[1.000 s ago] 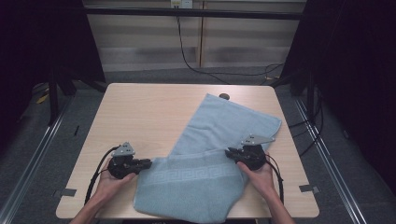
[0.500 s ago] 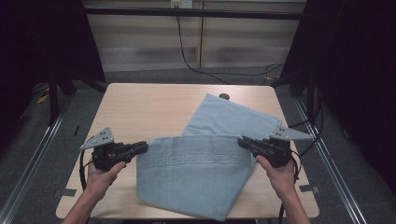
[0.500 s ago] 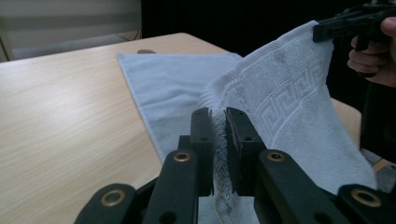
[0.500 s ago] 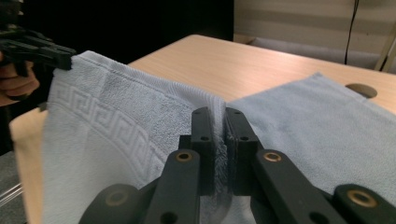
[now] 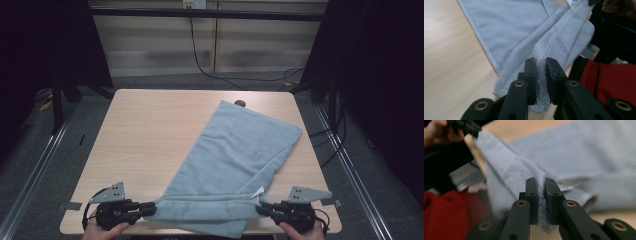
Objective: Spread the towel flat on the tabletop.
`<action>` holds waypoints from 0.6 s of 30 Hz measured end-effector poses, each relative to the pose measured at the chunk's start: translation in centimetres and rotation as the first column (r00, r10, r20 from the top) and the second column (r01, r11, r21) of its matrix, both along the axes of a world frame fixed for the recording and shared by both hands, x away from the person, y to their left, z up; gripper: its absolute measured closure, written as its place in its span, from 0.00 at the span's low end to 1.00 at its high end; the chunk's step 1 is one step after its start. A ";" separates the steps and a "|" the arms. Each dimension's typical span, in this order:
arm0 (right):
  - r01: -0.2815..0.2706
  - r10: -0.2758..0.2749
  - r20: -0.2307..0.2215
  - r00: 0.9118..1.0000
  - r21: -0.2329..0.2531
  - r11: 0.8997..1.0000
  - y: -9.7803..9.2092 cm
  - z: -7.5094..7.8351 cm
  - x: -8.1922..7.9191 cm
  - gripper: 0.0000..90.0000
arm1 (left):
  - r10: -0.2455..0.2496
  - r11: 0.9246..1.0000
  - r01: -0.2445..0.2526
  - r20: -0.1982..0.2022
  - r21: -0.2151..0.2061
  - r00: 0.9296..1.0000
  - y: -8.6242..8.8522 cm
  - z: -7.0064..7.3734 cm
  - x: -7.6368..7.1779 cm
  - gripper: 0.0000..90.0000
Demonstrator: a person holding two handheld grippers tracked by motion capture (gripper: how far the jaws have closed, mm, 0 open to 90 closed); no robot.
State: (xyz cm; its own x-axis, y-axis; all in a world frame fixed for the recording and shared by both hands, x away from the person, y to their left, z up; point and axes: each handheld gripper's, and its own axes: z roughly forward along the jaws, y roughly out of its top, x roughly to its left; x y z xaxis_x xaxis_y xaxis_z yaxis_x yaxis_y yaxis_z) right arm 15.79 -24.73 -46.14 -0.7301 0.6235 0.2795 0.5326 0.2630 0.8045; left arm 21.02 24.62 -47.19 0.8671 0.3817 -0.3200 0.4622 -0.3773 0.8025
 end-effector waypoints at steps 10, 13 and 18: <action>0.101 -0.105 0.080 0.991 0.048 0.994 -2.3 2.8 1.3 0.67 | 0.014 0.997 -0.012 0.024 -0.083 1.000 -0.7 1.8 4.5 0.69; 0.116 -0.116 0.038 0.993 -0.001 0.993 -1.3 1.7 5.0 0.67 | 0.040 0.999 -0.040 -0.012 -0.013 0.999 -3.0 0.7 8.2 0.70; 0.116 -0.122 -0.036 0.992 -0.137 0.984 1.1 -1.1 9.3 0.59 | 0.045 0.995 -0.042 -0.029 0.086 0.999 -7.1 -1.3 11.6 0.70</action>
